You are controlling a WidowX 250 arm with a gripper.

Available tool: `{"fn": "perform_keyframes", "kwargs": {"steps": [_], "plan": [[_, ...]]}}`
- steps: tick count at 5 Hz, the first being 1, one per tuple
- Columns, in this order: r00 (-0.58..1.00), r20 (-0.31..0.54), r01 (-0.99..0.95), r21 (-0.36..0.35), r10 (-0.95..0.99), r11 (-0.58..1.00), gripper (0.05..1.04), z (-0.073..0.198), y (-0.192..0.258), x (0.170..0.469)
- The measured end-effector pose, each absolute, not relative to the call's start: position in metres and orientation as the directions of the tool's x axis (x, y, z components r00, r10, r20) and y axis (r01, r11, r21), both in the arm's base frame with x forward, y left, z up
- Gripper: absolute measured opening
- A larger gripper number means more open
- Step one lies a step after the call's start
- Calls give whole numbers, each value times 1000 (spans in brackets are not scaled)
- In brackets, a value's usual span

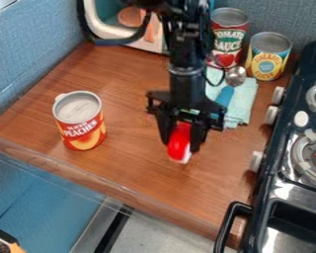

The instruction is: Move the red object to the bottom right of the table

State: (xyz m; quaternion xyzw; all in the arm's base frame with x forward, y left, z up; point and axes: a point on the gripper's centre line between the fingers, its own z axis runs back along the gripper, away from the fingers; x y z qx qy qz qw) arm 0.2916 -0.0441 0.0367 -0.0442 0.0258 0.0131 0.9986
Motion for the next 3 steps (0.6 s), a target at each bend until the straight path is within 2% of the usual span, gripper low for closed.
{"fn": "perform_keyframes", "kwargs": {"steps": [2,3], "plan": [[995,-93,16,-74,-22,997,587,22,-55,284],[993,-115,19,-72,-28,997,638,18,-55,282]]}}
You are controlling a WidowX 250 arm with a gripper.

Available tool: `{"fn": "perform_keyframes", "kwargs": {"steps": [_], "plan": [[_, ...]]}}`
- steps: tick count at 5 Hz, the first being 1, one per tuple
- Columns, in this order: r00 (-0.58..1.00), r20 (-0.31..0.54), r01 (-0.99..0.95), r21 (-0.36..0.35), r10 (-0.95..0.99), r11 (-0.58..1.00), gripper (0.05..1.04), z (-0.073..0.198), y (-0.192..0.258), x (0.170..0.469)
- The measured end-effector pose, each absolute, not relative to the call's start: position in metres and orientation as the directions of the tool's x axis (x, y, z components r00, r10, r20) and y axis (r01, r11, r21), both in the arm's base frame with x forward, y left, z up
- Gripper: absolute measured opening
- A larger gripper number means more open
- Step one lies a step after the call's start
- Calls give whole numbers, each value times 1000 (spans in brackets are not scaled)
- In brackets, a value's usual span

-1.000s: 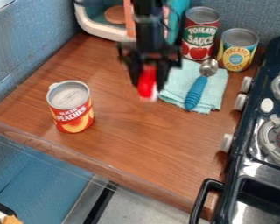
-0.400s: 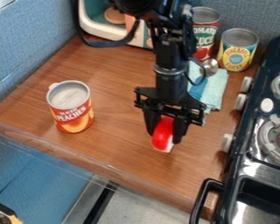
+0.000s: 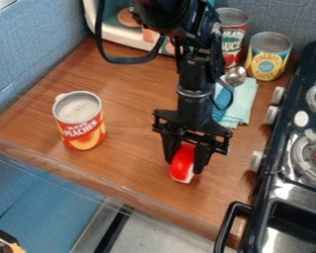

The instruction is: Move the red object to the bottom right of the table

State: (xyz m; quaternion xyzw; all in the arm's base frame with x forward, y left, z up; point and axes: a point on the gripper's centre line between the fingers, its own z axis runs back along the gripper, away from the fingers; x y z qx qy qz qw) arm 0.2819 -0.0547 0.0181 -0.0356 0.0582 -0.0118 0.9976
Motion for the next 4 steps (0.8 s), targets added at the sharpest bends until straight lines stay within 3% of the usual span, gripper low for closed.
{"fn": "perform_keyframes", "kwargs": {"steps": [1,2,4], "plan": [[992,-123,18,-71,-26,997,753,19,-55,281],[991,-123,35,-78,-44,996,990,24,-58,280],[994,4,105,-121,-105,987,1000,76,-74,279]]}}
